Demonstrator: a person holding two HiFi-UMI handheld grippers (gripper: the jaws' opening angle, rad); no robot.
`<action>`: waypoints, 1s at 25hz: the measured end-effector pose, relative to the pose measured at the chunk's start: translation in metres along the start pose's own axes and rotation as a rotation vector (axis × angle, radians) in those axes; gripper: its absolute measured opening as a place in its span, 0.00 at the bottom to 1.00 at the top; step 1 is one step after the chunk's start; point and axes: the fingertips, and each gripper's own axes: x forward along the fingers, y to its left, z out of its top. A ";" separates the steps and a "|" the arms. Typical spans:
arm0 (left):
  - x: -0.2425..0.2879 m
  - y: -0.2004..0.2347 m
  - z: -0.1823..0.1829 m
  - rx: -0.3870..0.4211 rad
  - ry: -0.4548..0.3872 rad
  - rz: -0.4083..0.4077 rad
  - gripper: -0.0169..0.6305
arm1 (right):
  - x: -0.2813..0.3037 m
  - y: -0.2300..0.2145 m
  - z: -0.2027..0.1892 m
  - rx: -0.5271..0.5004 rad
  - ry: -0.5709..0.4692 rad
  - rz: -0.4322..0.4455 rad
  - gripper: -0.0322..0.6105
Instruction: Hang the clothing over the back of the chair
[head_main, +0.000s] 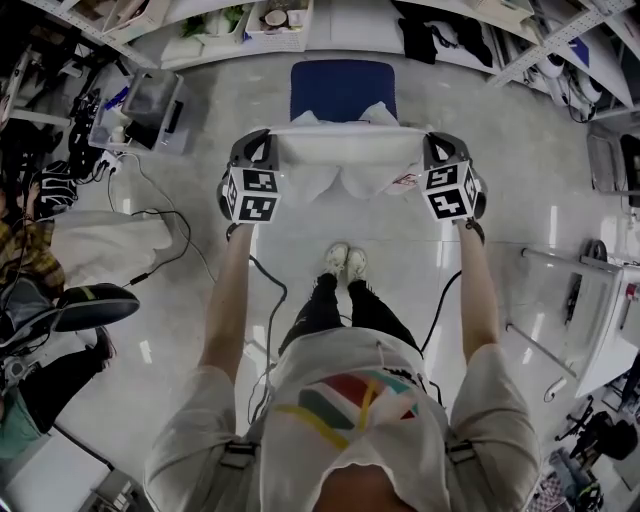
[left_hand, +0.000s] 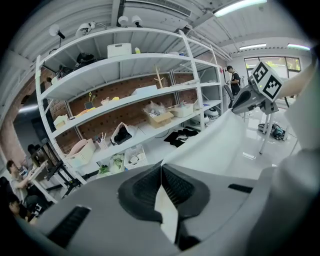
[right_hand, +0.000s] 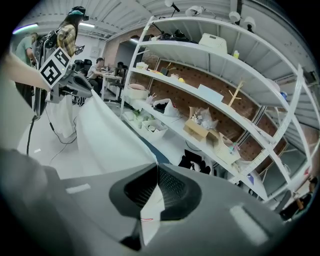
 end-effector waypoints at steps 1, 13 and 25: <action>0.002 -0.002 -0.004 0.001 0.008 -0.006 0.05 | 0.002 0.001 -0.002 0.001 0.006 0.003 0.06; 0.003 -0.021 -0.030 0.014 0.038 -0.052 0.05 | 0.006 0.012 -0.025 0.001 0.028 0.019 0.06; -0.004 -0.038 -0.046 -0.001 0.062 -0.045 0.05 | 0.005 0.022 -0.041 0.051 0.034 0.045 0.07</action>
